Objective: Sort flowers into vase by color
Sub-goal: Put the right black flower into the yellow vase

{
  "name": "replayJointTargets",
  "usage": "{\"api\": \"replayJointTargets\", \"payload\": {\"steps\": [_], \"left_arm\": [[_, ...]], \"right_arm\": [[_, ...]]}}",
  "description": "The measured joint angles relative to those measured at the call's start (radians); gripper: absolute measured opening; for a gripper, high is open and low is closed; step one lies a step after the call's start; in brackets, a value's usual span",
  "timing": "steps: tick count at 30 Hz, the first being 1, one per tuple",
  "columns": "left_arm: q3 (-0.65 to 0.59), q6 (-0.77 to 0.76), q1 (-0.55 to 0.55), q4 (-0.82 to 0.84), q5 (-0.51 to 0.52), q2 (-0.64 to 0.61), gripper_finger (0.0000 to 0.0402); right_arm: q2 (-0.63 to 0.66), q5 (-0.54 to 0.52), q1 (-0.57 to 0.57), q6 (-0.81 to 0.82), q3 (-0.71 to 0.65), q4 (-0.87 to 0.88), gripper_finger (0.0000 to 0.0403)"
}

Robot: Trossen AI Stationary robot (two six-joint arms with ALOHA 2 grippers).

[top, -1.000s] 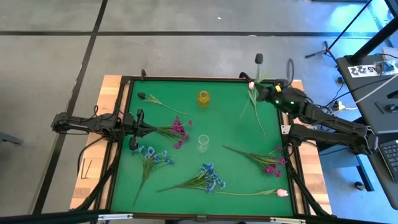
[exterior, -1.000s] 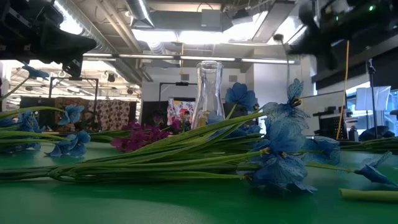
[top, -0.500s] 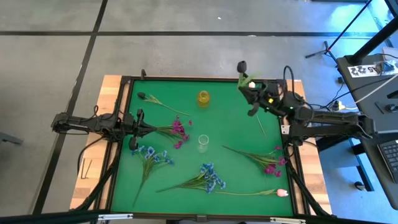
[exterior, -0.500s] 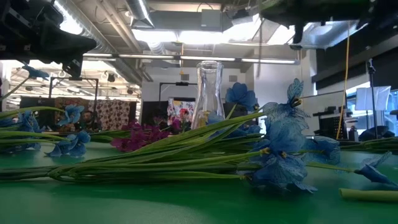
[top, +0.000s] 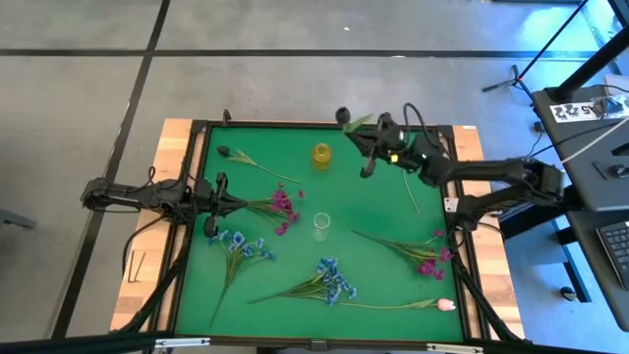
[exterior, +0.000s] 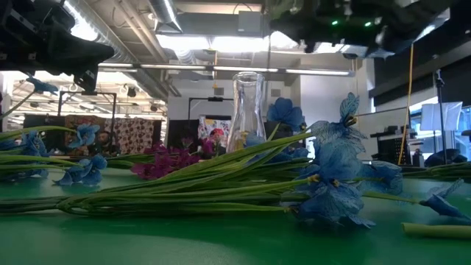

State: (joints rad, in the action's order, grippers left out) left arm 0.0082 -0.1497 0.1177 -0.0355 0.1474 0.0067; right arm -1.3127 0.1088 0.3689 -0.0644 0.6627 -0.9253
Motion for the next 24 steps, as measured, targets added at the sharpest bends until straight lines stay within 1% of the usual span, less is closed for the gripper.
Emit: {"api": "replayJointTargets", "payload": {"steps": [3, 5, 14, 19, 24], "left_arm": [[0.0, 0.0, 0.0, 0.0, 0.0, 0.0, 0.0], [0.0, 0.0, 0.0, 0.0, 0.0, 0.0, 0.0], [0.0, 0.0, 0.0, 0.0, -0.002, 0.0, 0.0], [0.0, 0.0, 0.0, 0.0, -0.003, 0.0, 0.0], [0.0, 0.0, 0.0, 0.0, -0.003, 0.0, 0.0]], "right_arm": [[-0.069, 0.069, 0.052, 0.004, 0.064, 0.003, 0.0002], [-0.109, 0.087, 0.08, 0.008, 0.101, 0.004, 0.0002], [-0.264, 0.111, 0.132, 0.034, 0.24, 0.004, 0.0002], [-0.337, 0.113, 0.132, 0.033, 0.273, 0.005, 0.0002], [-0.381, 0.113, 0.147, 0.034, 0.277, 0.012, 0.0002]]}}
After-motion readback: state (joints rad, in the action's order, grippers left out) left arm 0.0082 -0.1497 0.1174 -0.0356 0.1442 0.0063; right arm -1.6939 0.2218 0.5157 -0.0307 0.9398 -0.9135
